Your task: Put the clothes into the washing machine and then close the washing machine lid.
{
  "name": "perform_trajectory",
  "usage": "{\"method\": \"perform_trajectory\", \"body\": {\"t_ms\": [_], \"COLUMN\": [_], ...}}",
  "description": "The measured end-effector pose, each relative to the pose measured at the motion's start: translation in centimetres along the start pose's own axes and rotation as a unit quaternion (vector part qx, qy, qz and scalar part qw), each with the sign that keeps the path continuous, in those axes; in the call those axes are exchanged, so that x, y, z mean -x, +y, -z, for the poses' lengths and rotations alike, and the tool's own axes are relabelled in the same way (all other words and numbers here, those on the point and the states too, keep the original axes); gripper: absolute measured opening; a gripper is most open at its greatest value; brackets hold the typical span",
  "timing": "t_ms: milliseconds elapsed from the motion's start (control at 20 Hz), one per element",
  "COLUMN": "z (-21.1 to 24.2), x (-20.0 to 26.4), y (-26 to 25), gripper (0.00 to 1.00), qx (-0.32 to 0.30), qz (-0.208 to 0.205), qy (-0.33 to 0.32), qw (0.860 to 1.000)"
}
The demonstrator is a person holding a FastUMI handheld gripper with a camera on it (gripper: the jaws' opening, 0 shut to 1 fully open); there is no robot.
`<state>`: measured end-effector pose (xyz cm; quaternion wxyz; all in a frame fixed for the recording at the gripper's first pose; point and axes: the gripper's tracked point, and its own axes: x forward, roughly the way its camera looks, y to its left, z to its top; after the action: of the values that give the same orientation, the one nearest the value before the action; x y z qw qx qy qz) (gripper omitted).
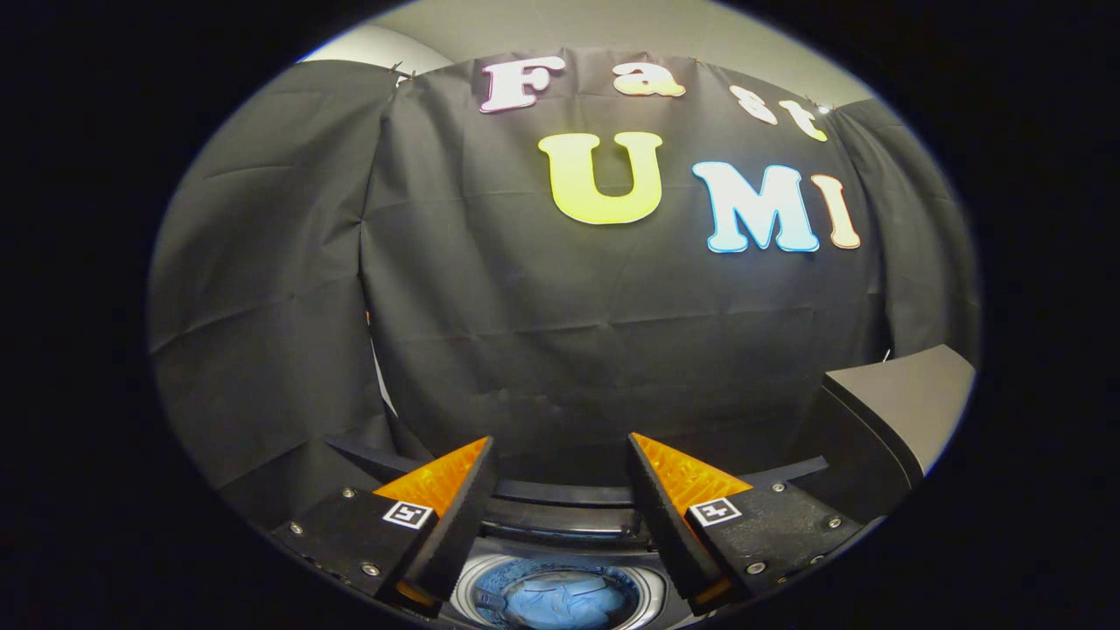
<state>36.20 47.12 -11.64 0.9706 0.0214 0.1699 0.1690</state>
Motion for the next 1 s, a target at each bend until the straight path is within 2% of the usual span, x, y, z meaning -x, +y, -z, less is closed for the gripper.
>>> {"method": "perform_trajectory", "body": {"t_ms": [400, 750, 1000], "z": [2.6, 7.0, 6.0], "x": [3.6, 7.1, 9.5], "y": [0.6, 0.8, 0.4], "gripper": [0.90, 0.90, 0.91], "qx": [0.004, -0.002, 0.019], "qz": [-0.011, -0.028, -0.036], "qy": [0.000, 0.027, 0.009], "qw": [1.000, 0.999, 0.999]}}
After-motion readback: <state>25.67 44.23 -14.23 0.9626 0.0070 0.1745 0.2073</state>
